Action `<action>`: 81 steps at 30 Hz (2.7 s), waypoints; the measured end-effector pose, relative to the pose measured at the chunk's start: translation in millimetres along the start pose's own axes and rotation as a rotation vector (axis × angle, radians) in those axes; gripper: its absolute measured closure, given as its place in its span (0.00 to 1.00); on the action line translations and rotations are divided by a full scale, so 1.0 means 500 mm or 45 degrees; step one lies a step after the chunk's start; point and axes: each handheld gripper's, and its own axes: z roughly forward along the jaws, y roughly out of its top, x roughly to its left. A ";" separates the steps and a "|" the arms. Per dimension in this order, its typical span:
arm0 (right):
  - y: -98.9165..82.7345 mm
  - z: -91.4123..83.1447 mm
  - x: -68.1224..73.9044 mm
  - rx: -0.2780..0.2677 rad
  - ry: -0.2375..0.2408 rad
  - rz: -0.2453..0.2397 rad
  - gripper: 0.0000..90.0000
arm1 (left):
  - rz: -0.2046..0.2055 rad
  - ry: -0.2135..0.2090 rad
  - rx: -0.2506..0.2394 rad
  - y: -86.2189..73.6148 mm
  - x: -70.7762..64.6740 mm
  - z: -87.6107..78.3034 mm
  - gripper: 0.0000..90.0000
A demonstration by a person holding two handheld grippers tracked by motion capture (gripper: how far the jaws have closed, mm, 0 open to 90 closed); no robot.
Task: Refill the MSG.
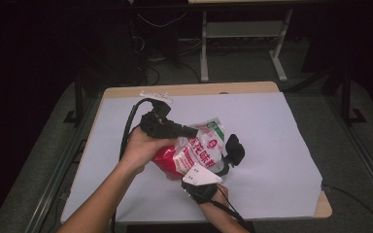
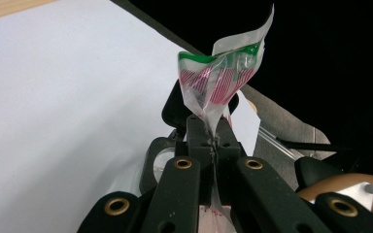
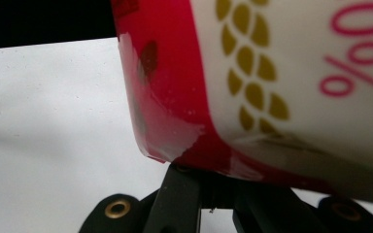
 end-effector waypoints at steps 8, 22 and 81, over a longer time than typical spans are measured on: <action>0.001 0.000 0.004 -0.003 0.005 -0.008 1.00 | -0.006 -0.005 0.016 0.002 0.001 0.006 1.00; -0.002 0.002 0.007 0.001 0.017 0.016 1.00 | -0.012 -0.007 0.046 0.005 0.008 0.019 1.00; -0.001 0.003 0.004 -0.019 0.053 0.052 1.00 | -0.046 0.021 0.102 0.015 0.010 0.042 1.00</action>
